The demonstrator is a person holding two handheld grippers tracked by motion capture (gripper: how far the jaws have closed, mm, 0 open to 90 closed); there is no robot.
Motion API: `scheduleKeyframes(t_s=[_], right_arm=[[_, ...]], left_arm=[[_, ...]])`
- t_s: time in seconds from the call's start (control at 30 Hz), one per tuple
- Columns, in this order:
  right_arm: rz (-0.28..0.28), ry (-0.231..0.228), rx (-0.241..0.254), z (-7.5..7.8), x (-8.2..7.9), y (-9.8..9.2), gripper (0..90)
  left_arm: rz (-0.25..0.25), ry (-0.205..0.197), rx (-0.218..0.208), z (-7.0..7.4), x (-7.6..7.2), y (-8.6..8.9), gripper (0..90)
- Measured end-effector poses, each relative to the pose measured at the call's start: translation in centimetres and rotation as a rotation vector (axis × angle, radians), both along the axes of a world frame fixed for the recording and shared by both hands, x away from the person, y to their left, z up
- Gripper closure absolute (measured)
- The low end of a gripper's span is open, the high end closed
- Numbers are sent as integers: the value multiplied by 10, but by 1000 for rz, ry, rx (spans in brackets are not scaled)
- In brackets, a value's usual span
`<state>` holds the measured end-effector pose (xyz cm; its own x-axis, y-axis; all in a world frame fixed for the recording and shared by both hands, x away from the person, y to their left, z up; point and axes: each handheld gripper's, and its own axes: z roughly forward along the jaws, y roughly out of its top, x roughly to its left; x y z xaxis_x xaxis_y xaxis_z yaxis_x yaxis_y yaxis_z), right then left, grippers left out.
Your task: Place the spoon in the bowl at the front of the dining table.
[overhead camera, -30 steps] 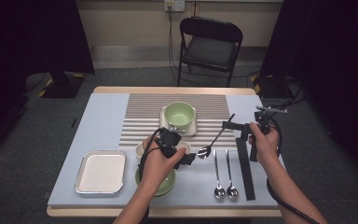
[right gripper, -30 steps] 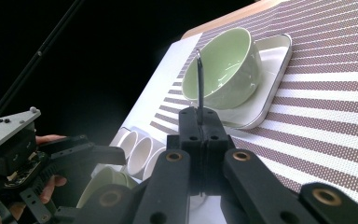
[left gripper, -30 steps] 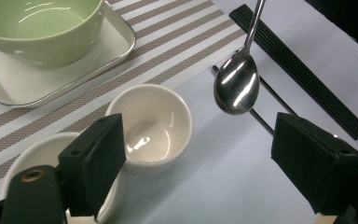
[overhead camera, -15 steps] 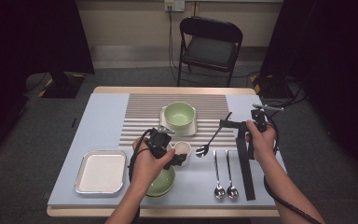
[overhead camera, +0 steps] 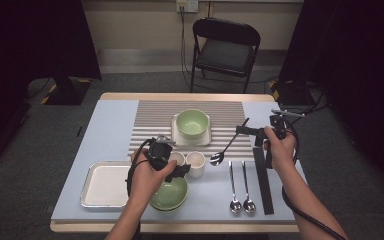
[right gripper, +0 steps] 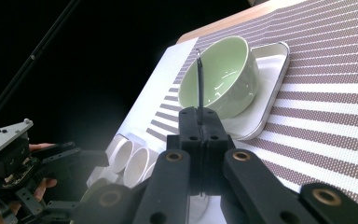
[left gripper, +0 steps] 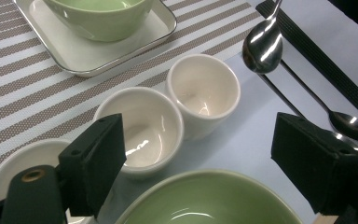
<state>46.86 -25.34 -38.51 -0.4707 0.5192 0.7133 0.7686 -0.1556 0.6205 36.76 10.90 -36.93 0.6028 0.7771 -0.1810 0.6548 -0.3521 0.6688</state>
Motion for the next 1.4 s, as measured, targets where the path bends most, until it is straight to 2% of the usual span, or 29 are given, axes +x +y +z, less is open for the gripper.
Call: scheduleKeyframes(t_s=[0.7, 0.97, 1.23, 1.4], right_arm=[[-14, -12, 2, 8, 10, 8, 900], [-15, -11, -10, 10, 16, 11, 900], [-17, -8, -3, 10, 22, 14, 900], [-21, -8, -2, 11, 24, 15, 900]], left_arm=[[16, -14, 7, 1, -8, 23, 176], [23, -5, 14, -2, -11, 31, 177], [34, -3, 8, -3, -14, 39, 177], [37, 0, 18, -5, -18, 44, 178]])
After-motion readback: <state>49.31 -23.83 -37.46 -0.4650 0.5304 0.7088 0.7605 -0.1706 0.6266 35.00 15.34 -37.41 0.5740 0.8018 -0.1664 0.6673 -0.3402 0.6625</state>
